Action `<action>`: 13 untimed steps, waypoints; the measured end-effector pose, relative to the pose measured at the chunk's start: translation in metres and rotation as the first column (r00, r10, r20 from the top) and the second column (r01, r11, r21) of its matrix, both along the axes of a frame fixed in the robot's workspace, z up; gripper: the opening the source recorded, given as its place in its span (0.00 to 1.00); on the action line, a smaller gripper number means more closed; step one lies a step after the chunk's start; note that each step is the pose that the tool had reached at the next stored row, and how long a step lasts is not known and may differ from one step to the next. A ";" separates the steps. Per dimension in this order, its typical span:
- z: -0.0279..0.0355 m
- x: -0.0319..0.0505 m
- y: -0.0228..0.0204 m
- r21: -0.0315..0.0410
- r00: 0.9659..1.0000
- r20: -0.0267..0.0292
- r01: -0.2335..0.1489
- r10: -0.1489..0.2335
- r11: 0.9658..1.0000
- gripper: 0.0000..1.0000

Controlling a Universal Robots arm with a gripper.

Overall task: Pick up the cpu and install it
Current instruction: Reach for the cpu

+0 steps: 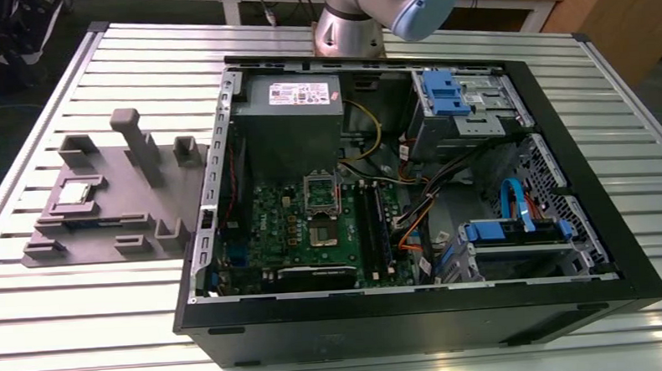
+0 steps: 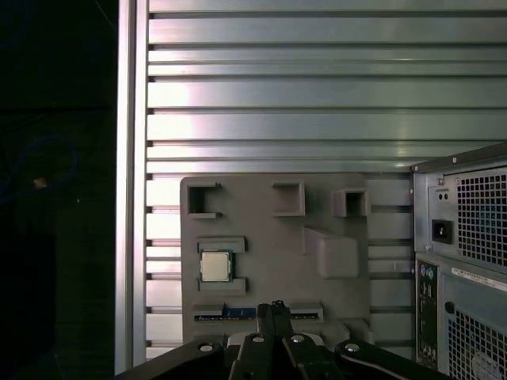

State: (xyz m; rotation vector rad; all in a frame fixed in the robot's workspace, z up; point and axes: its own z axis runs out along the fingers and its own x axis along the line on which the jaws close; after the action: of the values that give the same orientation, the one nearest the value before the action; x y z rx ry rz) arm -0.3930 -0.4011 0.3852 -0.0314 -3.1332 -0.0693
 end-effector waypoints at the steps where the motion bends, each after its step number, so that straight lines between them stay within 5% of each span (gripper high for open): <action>1: 0.0000 -0.0015 0.0000 0.000 1.000 0.000 0.000 0.000 1.000 0.10; 13: -0.0001 -0.0164 0.0000 0.000 1.000 0.000 0.000 0.000 1.000 0.10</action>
State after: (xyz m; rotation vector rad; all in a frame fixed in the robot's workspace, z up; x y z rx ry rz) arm -0.4094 -0.4011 0.3851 -0.0314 -3.1332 -0.0693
